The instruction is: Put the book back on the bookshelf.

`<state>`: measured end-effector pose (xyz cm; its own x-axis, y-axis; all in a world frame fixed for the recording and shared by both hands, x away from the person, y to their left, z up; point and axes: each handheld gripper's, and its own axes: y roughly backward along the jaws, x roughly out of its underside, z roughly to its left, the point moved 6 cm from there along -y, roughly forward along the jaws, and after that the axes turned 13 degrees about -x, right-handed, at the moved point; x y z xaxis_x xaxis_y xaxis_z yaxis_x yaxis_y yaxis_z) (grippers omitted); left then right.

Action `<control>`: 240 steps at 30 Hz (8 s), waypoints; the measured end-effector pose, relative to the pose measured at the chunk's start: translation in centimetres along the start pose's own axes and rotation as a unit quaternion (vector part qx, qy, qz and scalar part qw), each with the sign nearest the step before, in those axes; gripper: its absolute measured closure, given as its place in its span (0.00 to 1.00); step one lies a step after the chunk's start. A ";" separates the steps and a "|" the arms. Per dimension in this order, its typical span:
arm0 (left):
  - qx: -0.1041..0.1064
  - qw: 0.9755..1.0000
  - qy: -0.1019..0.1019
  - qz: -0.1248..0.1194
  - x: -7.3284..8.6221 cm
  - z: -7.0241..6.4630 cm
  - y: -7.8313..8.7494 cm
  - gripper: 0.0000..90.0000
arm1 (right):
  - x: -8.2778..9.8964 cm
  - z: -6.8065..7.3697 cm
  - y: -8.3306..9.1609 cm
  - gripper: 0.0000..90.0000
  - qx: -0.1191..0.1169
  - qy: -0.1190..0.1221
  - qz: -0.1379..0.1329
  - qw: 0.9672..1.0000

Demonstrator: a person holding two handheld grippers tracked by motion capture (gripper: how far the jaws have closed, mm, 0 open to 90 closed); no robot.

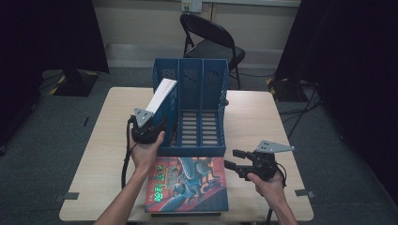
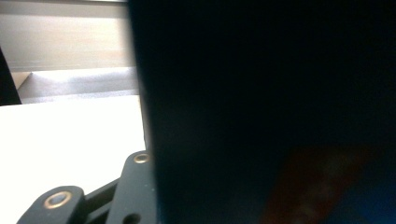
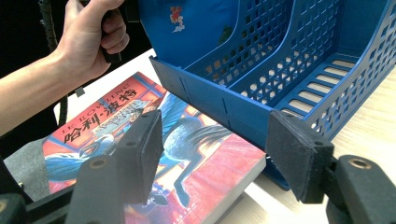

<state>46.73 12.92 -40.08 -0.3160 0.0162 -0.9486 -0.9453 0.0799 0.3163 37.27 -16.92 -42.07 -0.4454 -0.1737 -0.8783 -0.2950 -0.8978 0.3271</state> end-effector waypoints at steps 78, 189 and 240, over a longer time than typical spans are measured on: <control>0.120 0.988 -0.074 0.068 -1.9 4.2 5.0 0.52 | 0.1 -0.1 -0.2 0.40 -0.002 -0.004 0.003 1.000; 0.014 0.884 -0.101 0.456 -8.4 1.0 -4.6 0.68 | 0.5 -1.0 0.2 0.39 0.000 -0.020 0.007 1.000; -0.045 0.905 -0.035 0.422 -9.9 0.5 -9.3 0.67 | 0.8 -1.1 0.7 0.39 0.000 -0.021 0.002 1.000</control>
<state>58.69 12.47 -33.61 -0.9256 0.0967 -0.3659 -0.3732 -0.0719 0.9250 37.69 -18.14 -42.90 -0.4814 -0.1599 -0.8618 -0.2939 -0.8969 0.3306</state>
